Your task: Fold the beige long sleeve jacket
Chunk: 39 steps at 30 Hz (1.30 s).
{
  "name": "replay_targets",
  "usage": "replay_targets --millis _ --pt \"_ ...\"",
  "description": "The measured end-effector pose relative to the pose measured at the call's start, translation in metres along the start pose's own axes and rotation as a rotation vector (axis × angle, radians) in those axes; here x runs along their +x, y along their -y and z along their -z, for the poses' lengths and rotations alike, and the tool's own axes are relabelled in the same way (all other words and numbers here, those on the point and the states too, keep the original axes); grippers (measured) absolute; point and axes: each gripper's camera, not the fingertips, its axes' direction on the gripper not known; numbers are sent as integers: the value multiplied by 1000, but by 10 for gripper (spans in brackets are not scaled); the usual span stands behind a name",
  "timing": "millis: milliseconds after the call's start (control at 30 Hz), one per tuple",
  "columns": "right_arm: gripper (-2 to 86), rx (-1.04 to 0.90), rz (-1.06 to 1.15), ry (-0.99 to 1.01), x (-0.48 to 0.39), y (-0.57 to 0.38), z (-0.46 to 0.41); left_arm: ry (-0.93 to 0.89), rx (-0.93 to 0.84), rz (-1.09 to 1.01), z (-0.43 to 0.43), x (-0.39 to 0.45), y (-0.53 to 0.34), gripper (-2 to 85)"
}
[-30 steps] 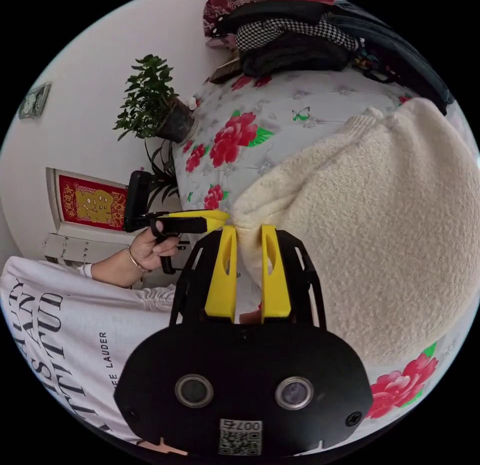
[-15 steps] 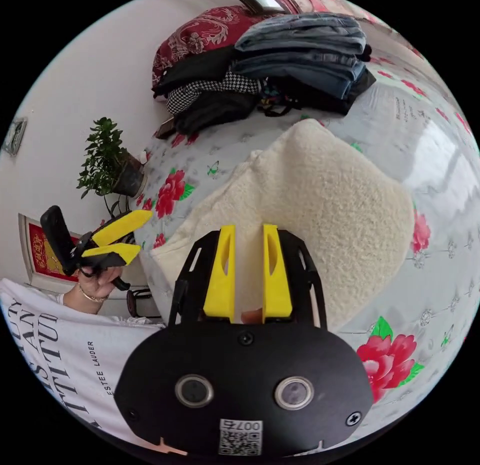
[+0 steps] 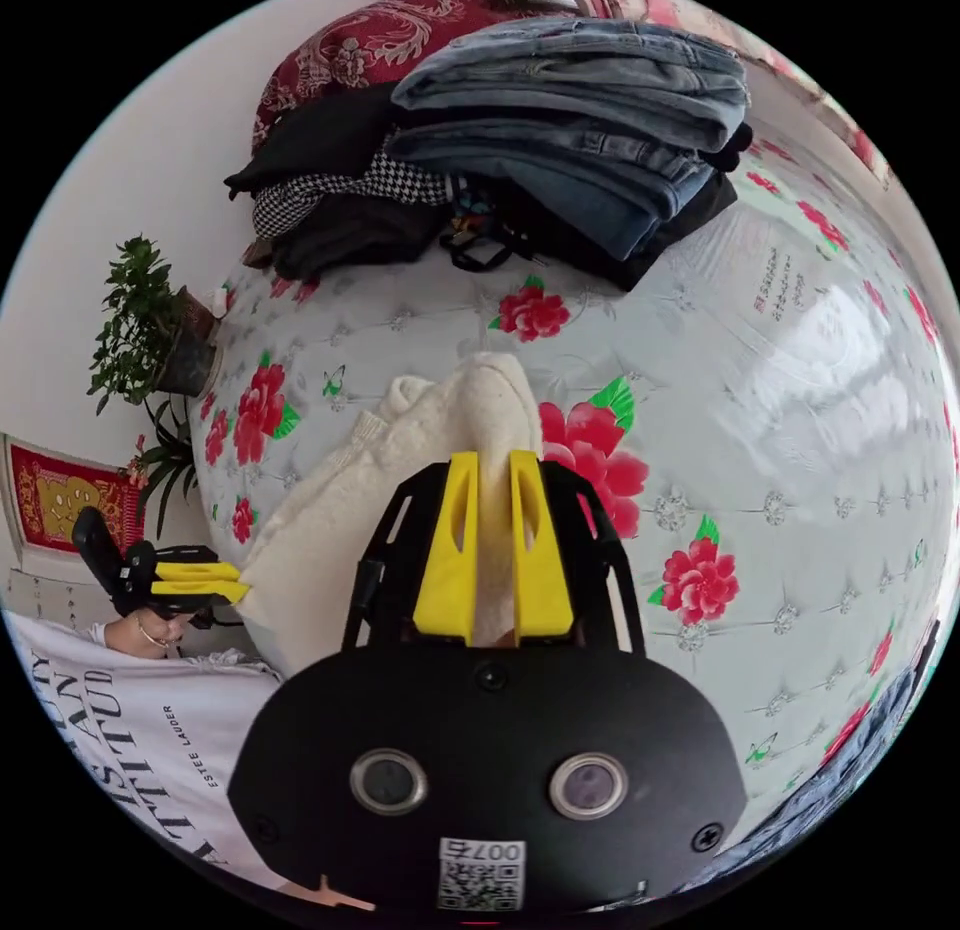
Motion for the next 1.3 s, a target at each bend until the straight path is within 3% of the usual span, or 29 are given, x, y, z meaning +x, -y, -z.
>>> replay_targets --millis 100,167,233,267,300,333,433,533,667,833,900,1167,1300 --pt "58 207 100 31 -30 -4 35 42 83 41 27 -8 -26 -9" --pt "58 222 158 82 -42 2 34 80 46 132 19 -28 -38 -9" --pt "63 118 159 99 -42 16 3 131 -89 172 -25 -54 -40 -9" --pt "69 -23 109 81 -33 28 -33 144 -120 173 -37 -58 -39 -8" --pt "73 -172 61 69 -20 36 -66 150 -74 178 -41 -62 -32 -7" --pt "76 -175 58 80 -15 38 -69 145 -102 213 -41 -67 -20 -5" --pt "91 -51 -25 176 15 46 -38 110 -123 236 -24 -75 -3 11" --pt "111 150 -80 308 55 19 18 -29 -2 336 17 -94 -18 56" --pt "145 244 -243 373 125 -70 65 -149 66 510 51 -122 -48 106" --pt "164 170 -497 515 174 -201 38 -250 56 628 58 -138 -64 150" --pt "165 54 -557 619 169 -239 1 -301 47 646 53 -140 -59 162" --pt "105 -14 -613 860 136 -247 -58 -398 37 666 61 -148 -41 205" --pt "75 -203 -420 912 92 -229 -72 -400 41 693 83 -163 -56 226"
